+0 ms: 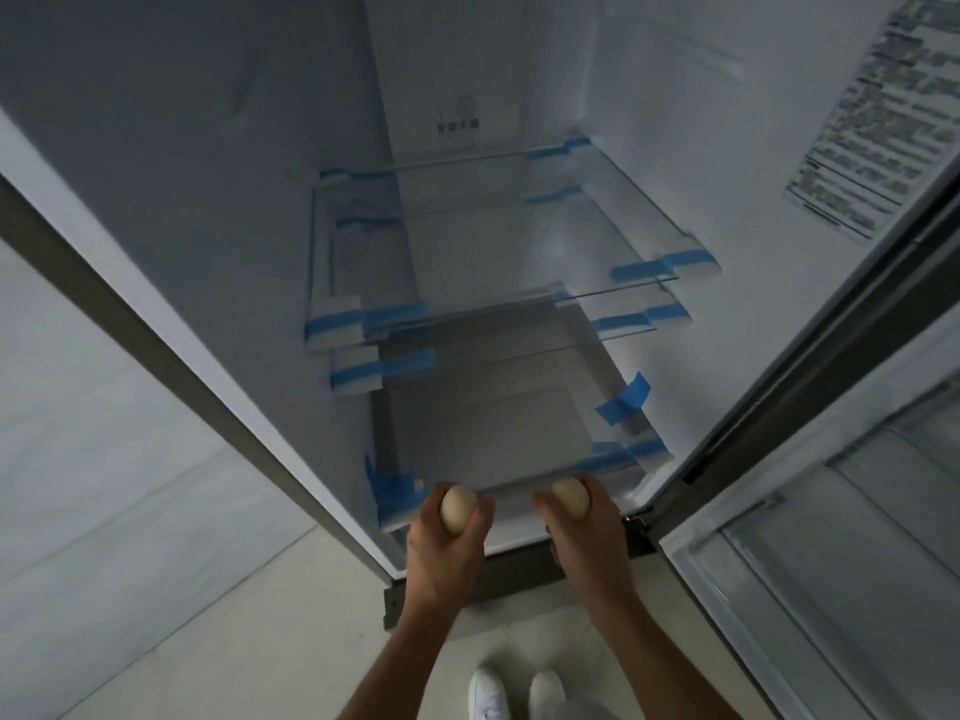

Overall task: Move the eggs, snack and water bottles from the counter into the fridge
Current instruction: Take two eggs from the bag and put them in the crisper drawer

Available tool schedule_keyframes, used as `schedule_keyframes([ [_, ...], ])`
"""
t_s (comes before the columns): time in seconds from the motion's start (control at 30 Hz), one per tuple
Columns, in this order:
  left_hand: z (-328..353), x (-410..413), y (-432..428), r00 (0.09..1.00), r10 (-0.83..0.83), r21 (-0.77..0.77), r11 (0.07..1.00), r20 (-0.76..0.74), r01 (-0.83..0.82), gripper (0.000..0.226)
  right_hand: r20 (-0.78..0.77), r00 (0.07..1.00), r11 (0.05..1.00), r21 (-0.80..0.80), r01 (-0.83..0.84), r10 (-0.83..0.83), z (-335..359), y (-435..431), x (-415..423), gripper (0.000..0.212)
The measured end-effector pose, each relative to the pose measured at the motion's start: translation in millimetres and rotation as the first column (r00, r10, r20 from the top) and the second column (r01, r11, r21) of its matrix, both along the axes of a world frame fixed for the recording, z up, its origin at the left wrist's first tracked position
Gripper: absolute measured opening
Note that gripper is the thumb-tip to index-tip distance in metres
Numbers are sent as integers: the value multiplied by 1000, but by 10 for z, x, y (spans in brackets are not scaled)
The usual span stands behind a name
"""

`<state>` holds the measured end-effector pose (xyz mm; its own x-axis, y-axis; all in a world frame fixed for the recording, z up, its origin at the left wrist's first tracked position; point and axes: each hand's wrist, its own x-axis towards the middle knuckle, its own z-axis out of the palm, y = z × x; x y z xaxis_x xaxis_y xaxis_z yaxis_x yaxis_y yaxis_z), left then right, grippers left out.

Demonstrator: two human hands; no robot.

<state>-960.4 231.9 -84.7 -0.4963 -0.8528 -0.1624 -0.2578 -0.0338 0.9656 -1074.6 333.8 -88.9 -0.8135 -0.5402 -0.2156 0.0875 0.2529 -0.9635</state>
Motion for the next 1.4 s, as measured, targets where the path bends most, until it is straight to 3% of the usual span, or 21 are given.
schedule_keyframes([
  [0.07, -6, -28, -21, 1000, 0, -4, 1000, 15, 1, 35, 9, 999, 999, 5, -42, 42, -30, -54, -47, 20],
  [0.17, -7, -48, -26, 1000, -1, 0, 1000, 13, 1, 24, 37, 997, 997, -32, -67, 68, -50, -106, -94, 19],
  [0.37, -89, -83, -139, 999, -46, 32, 998, 3, 46, 26, -49, 991, 991, -39, -129, 127, -189, -215, -252, 27],
  [0.5, -171, -166, -343, 985, -15, -52, 998, 173, 25, 27, -170, 966, 981, 58, -185, 192, -378, -373, -429, 27],
  [0.7, -411, -394, -749, 964, 13, -95, 995, 264, 12, 28, -379, 866, 919, 344, -194, 325, -525, -728, -791, 32],
  [0.93, -739, -768, -985, 940, 129, -278, 960, 317, -38, 27, -555, 669, 800, 591, -102, 495, -686, -1123, -1076, 46],
  [1.2, -923, -999, -1155, 888, 234, -366, 927, 397, -81, 31, -612, 558, 753, 657, -37, 561, -874, -1323, -1237, 52],
  [1.4, -966, -1022, -1239, 876, 253, -392, 916, 410, -81, 39, -638, 536, 757, 653, -3, 553, -919, -1379, -1238, 55],
])
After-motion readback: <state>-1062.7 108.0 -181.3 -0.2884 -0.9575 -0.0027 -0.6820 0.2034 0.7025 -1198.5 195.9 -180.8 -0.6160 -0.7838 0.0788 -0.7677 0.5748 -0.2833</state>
